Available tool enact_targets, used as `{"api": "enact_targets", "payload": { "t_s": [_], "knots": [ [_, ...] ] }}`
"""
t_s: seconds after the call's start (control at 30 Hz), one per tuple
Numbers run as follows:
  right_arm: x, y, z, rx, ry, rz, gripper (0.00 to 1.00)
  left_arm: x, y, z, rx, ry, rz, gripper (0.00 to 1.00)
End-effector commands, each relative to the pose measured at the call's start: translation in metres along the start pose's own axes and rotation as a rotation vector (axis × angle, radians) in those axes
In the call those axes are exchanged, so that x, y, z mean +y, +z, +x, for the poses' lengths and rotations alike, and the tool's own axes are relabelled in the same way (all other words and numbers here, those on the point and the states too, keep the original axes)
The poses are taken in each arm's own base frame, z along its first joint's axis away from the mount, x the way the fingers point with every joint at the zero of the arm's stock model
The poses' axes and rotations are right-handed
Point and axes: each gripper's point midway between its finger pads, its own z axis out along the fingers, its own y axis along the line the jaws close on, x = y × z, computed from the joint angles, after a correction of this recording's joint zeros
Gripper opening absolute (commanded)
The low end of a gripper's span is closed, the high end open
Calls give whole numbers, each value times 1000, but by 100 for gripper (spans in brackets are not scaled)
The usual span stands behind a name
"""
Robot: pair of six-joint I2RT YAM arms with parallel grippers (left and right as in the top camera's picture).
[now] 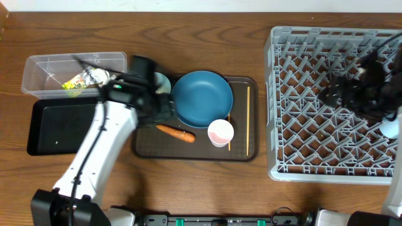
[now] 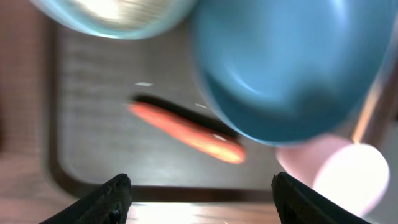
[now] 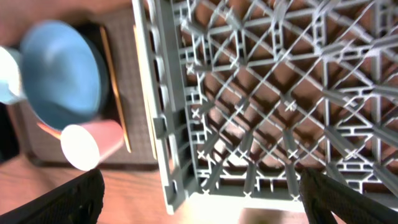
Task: Sort waste into correct bins and load items into the dishwasher rack
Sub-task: 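Grasp the pink cup on the tray with left gripper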
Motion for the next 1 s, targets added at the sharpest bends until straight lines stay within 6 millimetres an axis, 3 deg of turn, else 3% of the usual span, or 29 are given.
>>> {"api": "enact_targets", "payload": {
  "t_s": [0.0, 0.23, 0.53, 0.7, 0.77, 0.9, 0.97],
  "knots": [
    [-9, 16, 15, 69, 7, 117, 99, -29, 5, 16, 27, 95, 39, 75],
    [9, 51, 46, 189, -79, 123, 86, -66, 28, 37, 67, 223, 61, 75],
    [11, 81, 66, 236, -118, 183, 85, -75, 69, 51, 158, 224, 21, 69],
    [8, 82, 66, 237, -124, 202, 85, -82, 88, 63, 217, 236, 30, 58],
    [8, 82, 66, 237, -125, 201, 85, -85, 92, 64, 218, 246, 33, 50],
    [8, 82, 66, 237, -125, 202, 84, -92, 94, 63, 202, 256, 46, 23],
    [8, 82, 66, 237, -125, 202, 85, -92, 95, 63, 201, 246, 46, 19]
  ]
}}
